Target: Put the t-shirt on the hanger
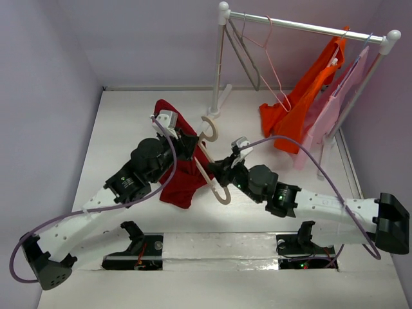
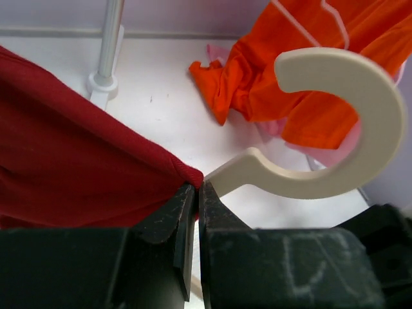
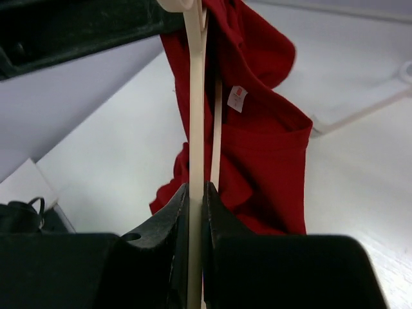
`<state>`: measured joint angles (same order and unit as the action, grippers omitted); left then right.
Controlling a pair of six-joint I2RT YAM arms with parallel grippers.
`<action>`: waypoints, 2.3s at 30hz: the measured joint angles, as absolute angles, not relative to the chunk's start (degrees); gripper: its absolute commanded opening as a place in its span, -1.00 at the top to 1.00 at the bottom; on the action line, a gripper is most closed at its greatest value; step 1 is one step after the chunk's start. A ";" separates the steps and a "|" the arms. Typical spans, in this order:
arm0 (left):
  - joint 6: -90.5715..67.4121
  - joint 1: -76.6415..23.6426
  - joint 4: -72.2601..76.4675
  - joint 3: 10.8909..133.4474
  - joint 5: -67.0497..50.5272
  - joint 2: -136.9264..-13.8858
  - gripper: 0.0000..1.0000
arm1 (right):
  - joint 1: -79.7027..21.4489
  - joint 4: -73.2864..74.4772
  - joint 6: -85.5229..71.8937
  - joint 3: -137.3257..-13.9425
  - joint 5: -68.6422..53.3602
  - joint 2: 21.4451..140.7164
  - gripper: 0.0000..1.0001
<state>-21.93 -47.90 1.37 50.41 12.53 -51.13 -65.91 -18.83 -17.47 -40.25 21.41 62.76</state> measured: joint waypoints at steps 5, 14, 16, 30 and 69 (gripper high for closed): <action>-21.89 -48.16 -4.62 57.10 12.88 -48.27 1.00 | -71.02 -32.12 -12.08 -38.06 26.24 63.83 1.00; -20.49 -48.31 -14.57 73.06 11.57 -49.15 1.00 | -73.25 -41.45 -6.55 -46.92 24.34 74.28 1.00; -20.45 -48.34 -16.23 74.41 10.61 -50.30 0.93 | -73.23 -40.88 -6.35 -47.27 23.33 73.52 1.00; -21.41 -48.42 -19.44 80.40 9.41 -57.52 0.00 | -72.73 -45.41 -5.56 -43.18 25.36 71.37 1.00; -21.19 -49.82 -6.96 52.05 17.02 -47.16 0.07 | -72.73 -49.87 -4.51 -37.54 32.62 68.97 1.00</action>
